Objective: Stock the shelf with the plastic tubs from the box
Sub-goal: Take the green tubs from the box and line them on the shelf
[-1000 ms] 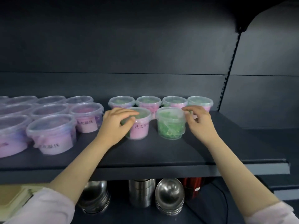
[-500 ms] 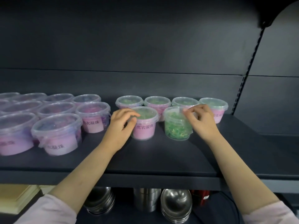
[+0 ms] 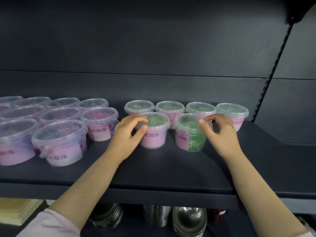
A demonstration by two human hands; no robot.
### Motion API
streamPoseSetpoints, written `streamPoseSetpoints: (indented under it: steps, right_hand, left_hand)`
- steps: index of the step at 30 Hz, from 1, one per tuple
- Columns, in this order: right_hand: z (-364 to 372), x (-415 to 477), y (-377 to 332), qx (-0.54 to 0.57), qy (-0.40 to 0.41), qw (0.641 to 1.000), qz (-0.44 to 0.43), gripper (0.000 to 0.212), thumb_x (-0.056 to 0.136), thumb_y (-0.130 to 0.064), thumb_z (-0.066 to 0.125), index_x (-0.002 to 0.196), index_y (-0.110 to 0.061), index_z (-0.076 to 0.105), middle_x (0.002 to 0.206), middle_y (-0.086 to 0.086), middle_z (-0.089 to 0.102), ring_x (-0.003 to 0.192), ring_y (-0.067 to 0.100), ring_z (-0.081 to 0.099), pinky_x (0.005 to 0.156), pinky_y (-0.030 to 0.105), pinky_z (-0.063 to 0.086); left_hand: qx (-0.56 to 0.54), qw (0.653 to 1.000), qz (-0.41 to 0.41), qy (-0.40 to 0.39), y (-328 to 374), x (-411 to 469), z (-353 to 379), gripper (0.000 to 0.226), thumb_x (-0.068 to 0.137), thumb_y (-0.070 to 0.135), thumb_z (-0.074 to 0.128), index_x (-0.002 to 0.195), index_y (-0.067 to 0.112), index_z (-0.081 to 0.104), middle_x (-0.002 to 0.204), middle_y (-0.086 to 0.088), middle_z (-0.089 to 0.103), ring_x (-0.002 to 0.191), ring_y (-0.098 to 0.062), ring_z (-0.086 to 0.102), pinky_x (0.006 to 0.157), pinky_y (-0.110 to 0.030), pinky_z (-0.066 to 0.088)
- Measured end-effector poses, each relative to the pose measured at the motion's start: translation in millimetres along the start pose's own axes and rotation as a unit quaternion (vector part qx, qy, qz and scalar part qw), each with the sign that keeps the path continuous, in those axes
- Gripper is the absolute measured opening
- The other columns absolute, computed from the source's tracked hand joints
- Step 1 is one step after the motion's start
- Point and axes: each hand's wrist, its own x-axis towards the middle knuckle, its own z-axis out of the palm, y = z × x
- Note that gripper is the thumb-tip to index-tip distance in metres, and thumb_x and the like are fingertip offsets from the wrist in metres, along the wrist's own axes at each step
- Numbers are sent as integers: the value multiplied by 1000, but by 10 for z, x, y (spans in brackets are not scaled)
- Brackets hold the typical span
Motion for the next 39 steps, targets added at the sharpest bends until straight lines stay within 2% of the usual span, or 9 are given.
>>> streamPoseSetpoints:
  steps: [4,7,9,12,15,21,26,34,39]
  right_hand:
    - [25,34,-6,64,-73,995,3,22,96,-20,53,114,-29,60,114,-18,57,91,-10,49,86,18,38]
    - [24,20,-10,16,-5,999,-44,32,95,-6,46,112,-26,64,120,-5,57,113,9,48,96,9,32]
    - [31,-26,-28,-22,7,998,-66,18,94,-23,52,104,-25,67,113,-6,57,113,17,47,91,1,25]
    - [49,-75,-50,-44,-30,997,-60,29,80,-51,64,96,-26,64,108,-12,55,108,8,42,92,3,24]
    - [38,-62,-57,2,-37,998,-52,26,77,-33,76,96,-22,62,111,-7,52,107,2,47,93,12,34]
    - [39,-95,-53,10,-57,997,-44,22,89,-19,63,110,-24,58,117,-15,55,111,4,48,92,11,34]
    - [70,-119,-94,-54,-41,995,-76,24,91,-21,62,114,-15,65,121,-3,60,120,20,50,107,35,36]
    - [97,-104,-105,-81,-5,994,-68,23,83,-31,70,104,-21,70,110,-7,61,106,15,48,92,32,42]
    - [104,-127,-105,-98,-8,992,-84,25,82,-31,71,105,-20,70,112,-3,62,110,21,50,96,5,23]
  left_hand:
    - [-29,999,-19,-1,16,-10,8,29,89,41,49,114,32,60,121,15,59,120,-3,48,103,-37,41]
    - [36,999,11,9,55,-11,-3,32,91,38,45,116,28,63,124,13,58,120,-11,48,103,-44,39]
    - [59,998,20,8,75,-22,-2,34,94,36,44,121,28,64,127,12,57,121,-14,45,105,-43,35]
    - [41,999,11,-11,75,-48,8,33,95,32,52,126,26,61,129,13,56,127,-12,40,109,-37,32]
    - [21,999,1,-26,67,-57,14,38,92,31,58,130,25,58,135,13,52,131,-9,38,112,-36,30]
    - [54,998,-10,-1,93,-49,30,35,92,27,57,126,21,56,135,8,51,128,-13,42,107,-43,36]
    - [68,997,-20,-16,128,-43,31,33,95,25,54,127,20,57,135,2,52,127,-18,43,107,-42,35]
    - [96,995,-20,22,152,-54,40,31,87,33,65,117,25,64,122,8,54,116,-16,42,97,-28,35]
    - [115,993,-12,35,132,-71,33,31,85,36,66,115,26,65,119,9,55,113,-16,41,96,-31,38]
